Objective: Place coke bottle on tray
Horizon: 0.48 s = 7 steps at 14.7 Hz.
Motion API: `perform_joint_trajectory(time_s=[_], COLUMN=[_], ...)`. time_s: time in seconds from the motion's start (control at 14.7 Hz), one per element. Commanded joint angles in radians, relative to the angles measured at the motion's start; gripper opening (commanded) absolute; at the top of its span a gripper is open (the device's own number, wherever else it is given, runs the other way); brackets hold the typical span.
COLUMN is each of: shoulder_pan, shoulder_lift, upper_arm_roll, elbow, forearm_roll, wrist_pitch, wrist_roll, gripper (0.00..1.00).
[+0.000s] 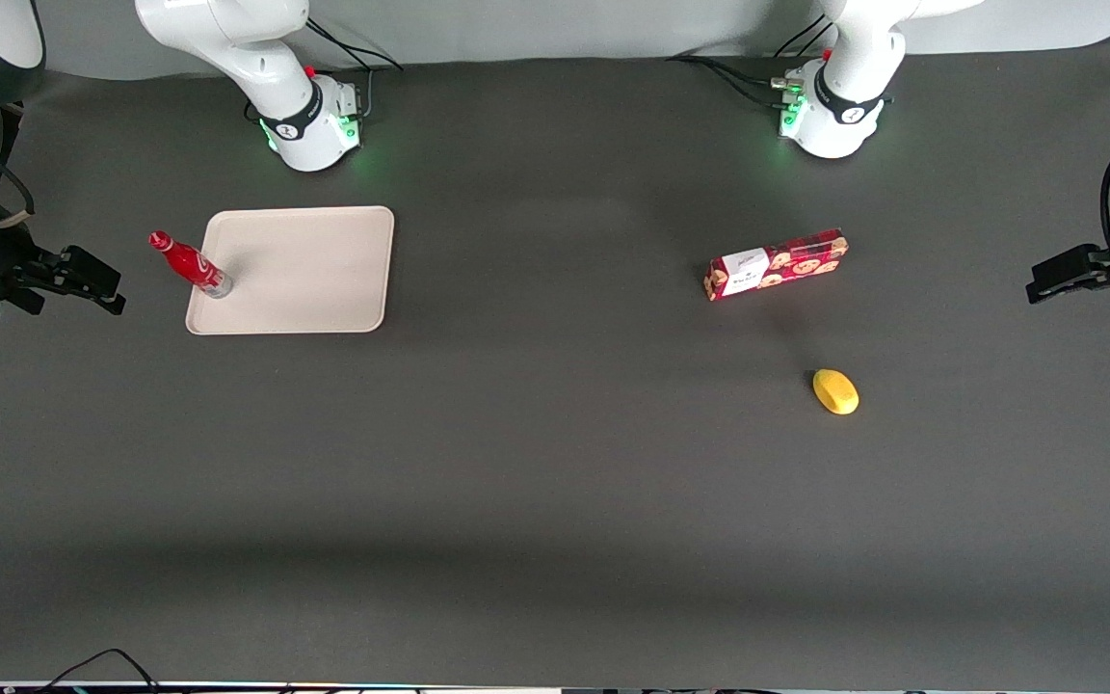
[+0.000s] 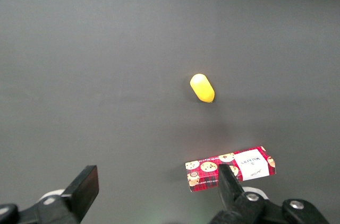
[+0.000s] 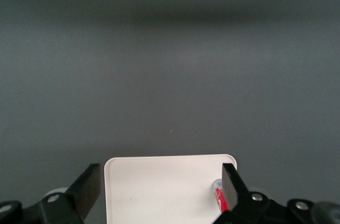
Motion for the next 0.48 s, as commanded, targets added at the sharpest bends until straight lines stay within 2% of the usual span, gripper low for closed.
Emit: perform_joint_trajectory(time_s=[0.0,0.07,0.41], shoulder_pan=[-0.134,-0.138,-0.161], shoulder_lift=[0.035,0.035,0.043], upper_arm_roll=[0.122,0.124,0.129], elbow=[0.081,0.084,0.115], forearm_roll=[0.037,0.055,0.057], wrist_pitch=[-0.048,-0.061,-0.103], wrist_roll=[0.034,0.034,0.034], gripper=[1.00,1.00,1.00])
